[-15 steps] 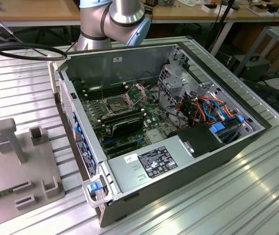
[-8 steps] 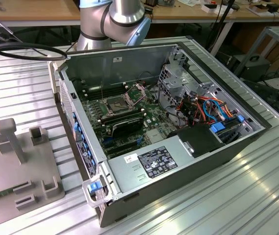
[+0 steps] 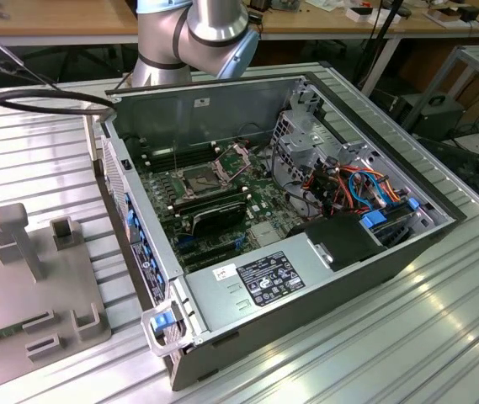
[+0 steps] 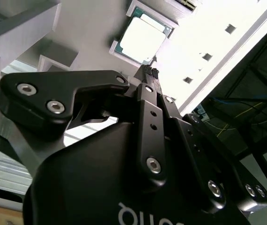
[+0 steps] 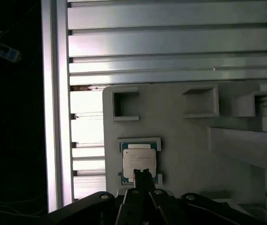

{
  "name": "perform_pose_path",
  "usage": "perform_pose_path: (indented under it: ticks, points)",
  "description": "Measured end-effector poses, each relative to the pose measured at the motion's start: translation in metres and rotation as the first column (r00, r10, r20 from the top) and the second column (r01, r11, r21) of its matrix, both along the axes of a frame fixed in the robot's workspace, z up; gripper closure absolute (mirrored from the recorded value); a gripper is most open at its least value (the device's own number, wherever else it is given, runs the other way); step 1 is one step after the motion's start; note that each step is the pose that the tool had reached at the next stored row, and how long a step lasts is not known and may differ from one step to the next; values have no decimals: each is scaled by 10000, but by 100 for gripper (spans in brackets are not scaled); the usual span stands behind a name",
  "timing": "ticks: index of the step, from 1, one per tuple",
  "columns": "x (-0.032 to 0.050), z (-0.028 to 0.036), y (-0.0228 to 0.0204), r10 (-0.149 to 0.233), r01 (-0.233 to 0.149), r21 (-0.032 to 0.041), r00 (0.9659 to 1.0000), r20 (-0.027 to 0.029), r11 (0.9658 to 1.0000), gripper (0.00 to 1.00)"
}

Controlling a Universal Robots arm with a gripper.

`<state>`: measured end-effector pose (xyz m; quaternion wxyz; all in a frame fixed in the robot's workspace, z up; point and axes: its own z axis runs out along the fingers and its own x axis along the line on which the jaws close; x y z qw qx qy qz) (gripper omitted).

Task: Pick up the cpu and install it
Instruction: 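Pick up the cpu and move it towards the insertion slot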

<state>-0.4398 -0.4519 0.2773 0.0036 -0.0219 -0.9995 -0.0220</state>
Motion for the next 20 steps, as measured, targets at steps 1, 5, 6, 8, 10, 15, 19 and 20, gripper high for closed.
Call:
perform_pose_path:
  ticks: [1,5,6,8,10,15,19,20]
  points:
    - [0,-20,-9,0,0,1,10000,1,10000,89]
    - [-1,-98,-27,-2,2,1,10000,2,10000,89]
    - [-1,-102,-28,-2,2,0,10000,1,10000,89]
    - [0,-101,-29,0,0,-1,10000,-1,10000,89]
    - [0,-103,-29,0,0,0,10000,1,10000,89]
    - [0,-151,-28,-1,1,1,10000,1,10000,89]
    - [0,-230,-29,-1,1,0,10000,0,10000,89]
    - [0,-246,-29,-1,1,0,10000,0,10000,89]
